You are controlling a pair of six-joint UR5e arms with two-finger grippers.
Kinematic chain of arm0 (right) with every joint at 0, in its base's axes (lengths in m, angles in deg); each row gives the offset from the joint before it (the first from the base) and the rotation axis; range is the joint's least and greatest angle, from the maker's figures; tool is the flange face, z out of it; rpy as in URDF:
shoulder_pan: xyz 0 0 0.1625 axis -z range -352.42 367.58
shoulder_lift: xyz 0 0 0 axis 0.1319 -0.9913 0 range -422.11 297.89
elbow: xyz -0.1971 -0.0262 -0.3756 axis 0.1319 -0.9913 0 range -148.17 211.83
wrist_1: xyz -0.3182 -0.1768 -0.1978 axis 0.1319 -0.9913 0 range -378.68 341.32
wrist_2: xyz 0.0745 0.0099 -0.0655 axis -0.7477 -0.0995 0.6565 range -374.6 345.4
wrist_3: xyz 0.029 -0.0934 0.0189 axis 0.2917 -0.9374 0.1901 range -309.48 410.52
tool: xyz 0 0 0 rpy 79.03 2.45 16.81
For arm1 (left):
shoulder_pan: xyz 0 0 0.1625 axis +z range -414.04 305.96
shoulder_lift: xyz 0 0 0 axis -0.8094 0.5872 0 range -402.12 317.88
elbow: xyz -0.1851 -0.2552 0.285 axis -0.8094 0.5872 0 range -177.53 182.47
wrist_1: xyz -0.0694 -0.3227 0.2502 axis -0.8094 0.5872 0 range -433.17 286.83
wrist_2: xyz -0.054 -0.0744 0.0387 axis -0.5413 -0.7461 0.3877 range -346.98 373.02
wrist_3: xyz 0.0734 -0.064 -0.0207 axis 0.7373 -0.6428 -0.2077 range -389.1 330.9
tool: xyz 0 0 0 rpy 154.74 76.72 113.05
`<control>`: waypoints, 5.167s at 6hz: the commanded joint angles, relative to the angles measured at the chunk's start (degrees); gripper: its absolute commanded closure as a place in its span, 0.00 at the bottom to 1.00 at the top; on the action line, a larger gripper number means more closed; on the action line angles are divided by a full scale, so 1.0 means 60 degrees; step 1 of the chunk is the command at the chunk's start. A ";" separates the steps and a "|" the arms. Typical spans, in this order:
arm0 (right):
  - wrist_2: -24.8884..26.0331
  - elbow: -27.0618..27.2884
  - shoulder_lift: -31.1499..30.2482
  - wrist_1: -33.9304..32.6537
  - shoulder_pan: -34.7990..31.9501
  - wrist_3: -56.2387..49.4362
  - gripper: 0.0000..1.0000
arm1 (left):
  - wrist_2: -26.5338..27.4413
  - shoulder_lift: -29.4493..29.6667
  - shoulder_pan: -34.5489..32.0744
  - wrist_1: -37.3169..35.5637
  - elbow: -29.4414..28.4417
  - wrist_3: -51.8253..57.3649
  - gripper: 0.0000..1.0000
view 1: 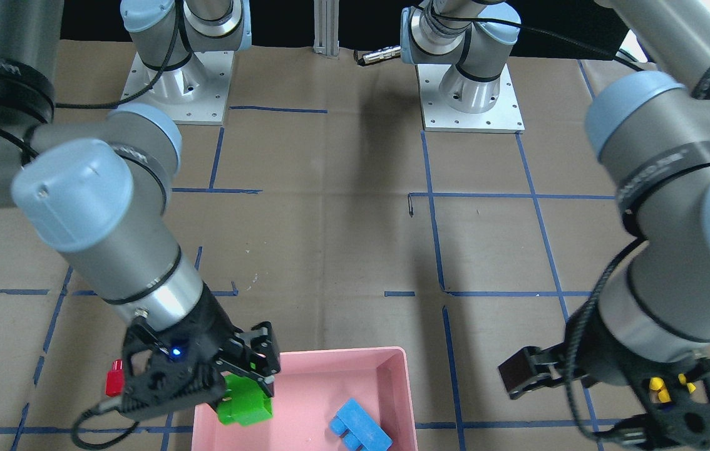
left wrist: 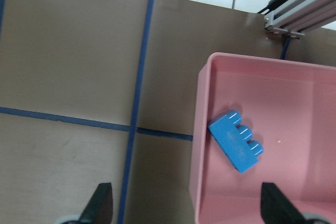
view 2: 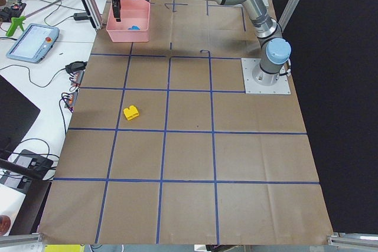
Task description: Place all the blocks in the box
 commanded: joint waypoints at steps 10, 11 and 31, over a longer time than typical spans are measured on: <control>0.2675 0.3937 -0.3321 0.1673 0.2544 -0.1302 0.01 | 0.0016 0.1032 0.4249 -0.1611 0.1226 -0.0959 0.00; 0.2590 0.4540 -0.3237 0.0642 0.3018 -0.1781 0.01 | 0.0031 0.1121 0.4249 -0.3185 0.2013 -0.1024 0.00; 0.1784 0.5850 -0.0262 -0.5023 0.2862 -0.2211 0.46 | 0.0001 0.0346 0.1461 -0.1934 0.1338 -0.1479 0.61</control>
